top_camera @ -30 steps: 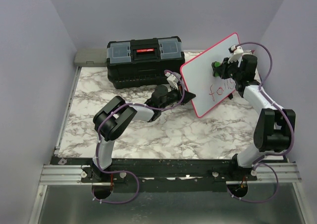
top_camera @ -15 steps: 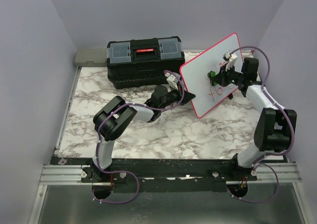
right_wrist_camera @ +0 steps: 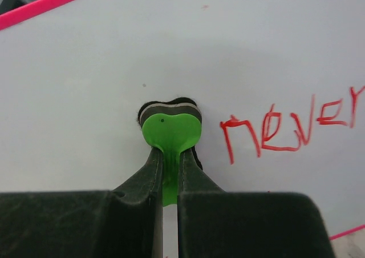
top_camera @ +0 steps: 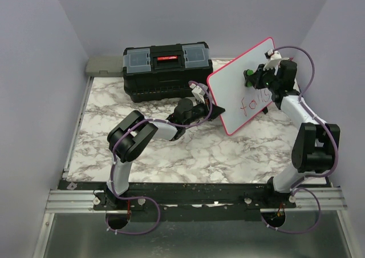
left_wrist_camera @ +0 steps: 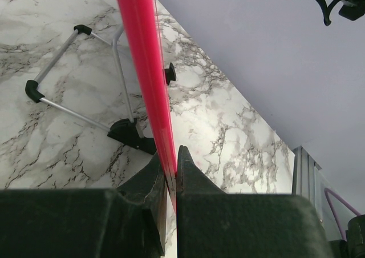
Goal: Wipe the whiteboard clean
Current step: Erase the whiteboard at the whiteboard stand.
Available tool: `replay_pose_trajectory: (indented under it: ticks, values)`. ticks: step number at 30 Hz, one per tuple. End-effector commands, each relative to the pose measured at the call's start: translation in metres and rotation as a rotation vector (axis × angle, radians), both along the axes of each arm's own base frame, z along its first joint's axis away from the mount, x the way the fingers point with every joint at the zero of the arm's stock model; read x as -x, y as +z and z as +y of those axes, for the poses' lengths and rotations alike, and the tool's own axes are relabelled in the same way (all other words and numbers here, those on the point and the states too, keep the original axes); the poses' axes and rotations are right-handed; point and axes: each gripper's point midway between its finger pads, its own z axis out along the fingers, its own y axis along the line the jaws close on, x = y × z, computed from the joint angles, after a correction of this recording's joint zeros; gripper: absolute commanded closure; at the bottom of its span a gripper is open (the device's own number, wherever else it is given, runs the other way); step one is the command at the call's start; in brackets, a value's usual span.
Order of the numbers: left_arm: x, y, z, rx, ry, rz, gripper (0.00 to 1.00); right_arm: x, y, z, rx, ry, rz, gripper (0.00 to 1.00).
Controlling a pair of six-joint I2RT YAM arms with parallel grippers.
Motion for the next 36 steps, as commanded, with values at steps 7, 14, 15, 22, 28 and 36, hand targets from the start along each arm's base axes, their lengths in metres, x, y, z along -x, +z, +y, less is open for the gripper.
replay_pose_trajectory:
  ticks: [7, 14, 15, 22, 28, 36]
  values:
    - [0.028, 0.01, -0.014, 0.01, -0.13, -0.12, 1.0, 0.01, -0.052, -0.025, 0.22, 0.001, 0.097, 0.99]
    - [0.027, 0.012, -0.016, 0.019, -0.131, -0.119, 1.0, 0.071, -0.061, 0.046, 0.062, 0.482, 0.15, 0.99]
    - [0.027, 0.012, -0.016, 0.019, -0.132, -0.119, 1.0, 0.072, -0.058, 0.049, 0.048, 0.496, 0.147, 0.99]
    - [0.029, 0.011, -0.015, 0.008, -0.135, -0.119, 1.0, 0.023, -0.005, 0.039, -0.046, 0.276, 0.027, 0.99]
    - [0.029, 0.009, -0.014, 0.007, -0.13, -0.114, 1.0, -0.018, 0.025, 0.008, -0.049, 0.017, -0.036, 0.99]
    - [0.029, 0.009, -0.013, 0.011, -0.131, -0.116, 1.0, -0.023, -0.015, -0.028, 0.108, -0.129, 0.06, 0.99]
